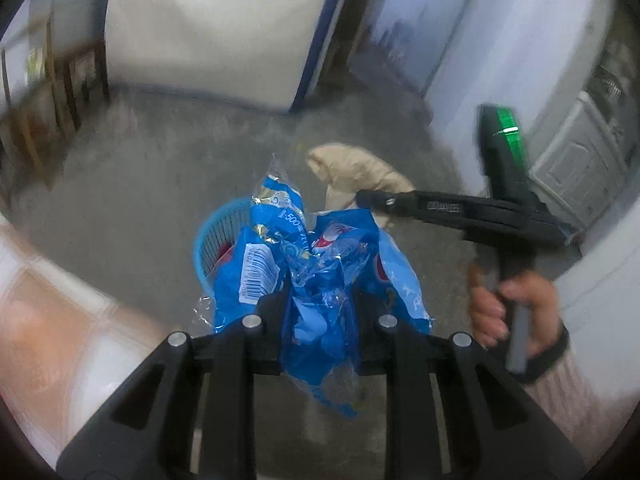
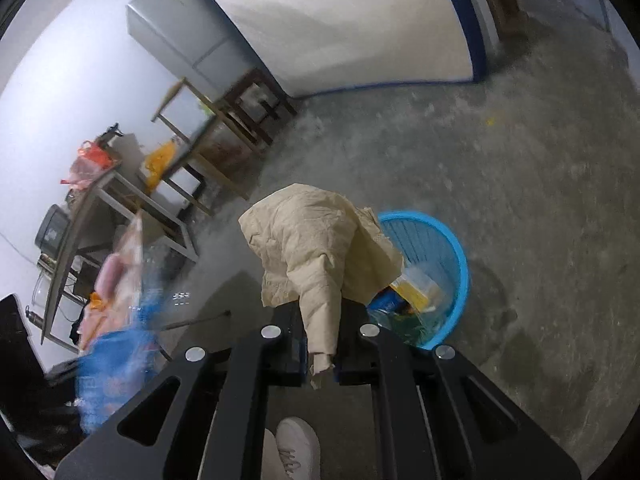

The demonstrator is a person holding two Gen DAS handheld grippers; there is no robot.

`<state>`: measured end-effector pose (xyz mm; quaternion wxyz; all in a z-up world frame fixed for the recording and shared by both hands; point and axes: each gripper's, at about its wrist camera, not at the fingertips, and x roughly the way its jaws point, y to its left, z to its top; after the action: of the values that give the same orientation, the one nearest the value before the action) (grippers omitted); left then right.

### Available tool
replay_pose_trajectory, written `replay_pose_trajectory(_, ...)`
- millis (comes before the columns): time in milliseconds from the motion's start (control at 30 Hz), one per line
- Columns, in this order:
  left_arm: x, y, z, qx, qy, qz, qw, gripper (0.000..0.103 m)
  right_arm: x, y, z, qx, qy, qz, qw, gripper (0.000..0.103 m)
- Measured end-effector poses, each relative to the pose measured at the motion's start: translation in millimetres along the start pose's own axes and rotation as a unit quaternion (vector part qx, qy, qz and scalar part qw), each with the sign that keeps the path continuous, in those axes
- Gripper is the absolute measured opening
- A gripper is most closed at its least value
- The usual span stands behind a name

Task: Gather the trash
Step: 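Carry the Yakult bag and beige paper to the wastebasket and release both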

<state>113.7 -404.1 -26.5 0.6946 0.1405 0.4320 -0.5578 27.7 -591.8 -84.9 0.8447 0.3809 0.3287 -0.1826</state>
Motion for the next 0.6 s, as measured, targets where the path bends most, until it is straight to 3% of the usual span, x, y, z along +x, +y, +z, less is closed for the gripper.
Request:
replay_pose_trajectory(167, 116.2, 41.7, 22.2, -0.095, 0.053, 0.031, 0.9936, 0.02, 45.9, -23.3, 5.6, -0.005, 0.042, -0.022, 0.999, 0.008)
replay_pose_trajectory(300, 193.8, 79.1, 26.8, -0.173, 0.098, 0.03, 0.9796, 0.02, 85.0, -33.5, 15.9, -0.013, 0.08, -0.036, 0.996, 0.009)
replay_pose_trajectory(500, 242.7, 109.9, 25.1, -0.206, 0.112, 0.045, 0.9711, 0.02, 136.6, -49.1, 33.1, -0.031, 0.126, -0.065, 0.989, 0.009)
replay_pose_trajectory(600, 265.9, 122.0, 26.4, -0.197, 0.118, 0.06, 0.9714, 0.02, 168.6, -55.0, 42.0, -0.036, 0.153, -0.078, 0.985, 0.009)
